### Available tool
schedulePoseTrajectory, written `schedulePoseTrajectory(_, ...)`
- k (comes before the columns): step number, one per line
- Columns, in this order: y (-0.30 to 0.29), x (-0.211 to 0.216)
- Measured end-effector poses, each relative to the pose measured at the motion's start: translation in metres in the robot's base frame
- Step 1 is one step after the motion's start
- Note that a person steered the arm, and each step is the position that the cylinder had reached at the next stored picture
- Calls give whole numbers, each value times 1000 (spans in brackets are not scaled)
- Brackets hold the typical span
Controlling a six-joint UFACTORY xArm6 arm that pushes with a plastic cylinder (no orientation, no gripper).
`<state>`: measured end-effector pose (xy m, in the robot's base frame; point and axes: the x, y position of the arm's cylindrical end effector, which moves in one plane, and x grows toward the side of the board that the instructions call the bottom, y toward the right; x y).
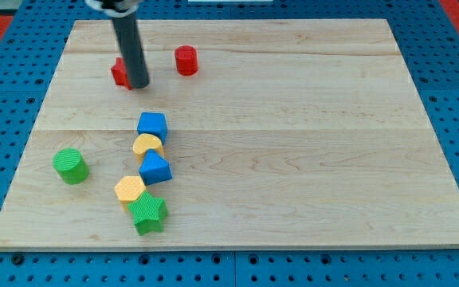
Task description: Move the red star to the left of the red circle
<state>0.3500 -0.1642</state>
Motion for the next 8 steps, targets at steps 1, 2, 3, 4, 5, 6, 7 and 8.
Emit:
schedulePoseTrajectory(1, -43, 1)
schedulePoseTrajectory(2, -87, -1)
schedulePoseTrajectory(3, -80, -19)
schedulePoseTrajectory(4, -9, -20)
schedulePoseTrajectory(5, 47, -21)
schedulePoseTrajectory(6, 61, -25)
schedulePoseTrajectory(7, 29, -24)
schedulePoseTrajectory(8, -5, -24)
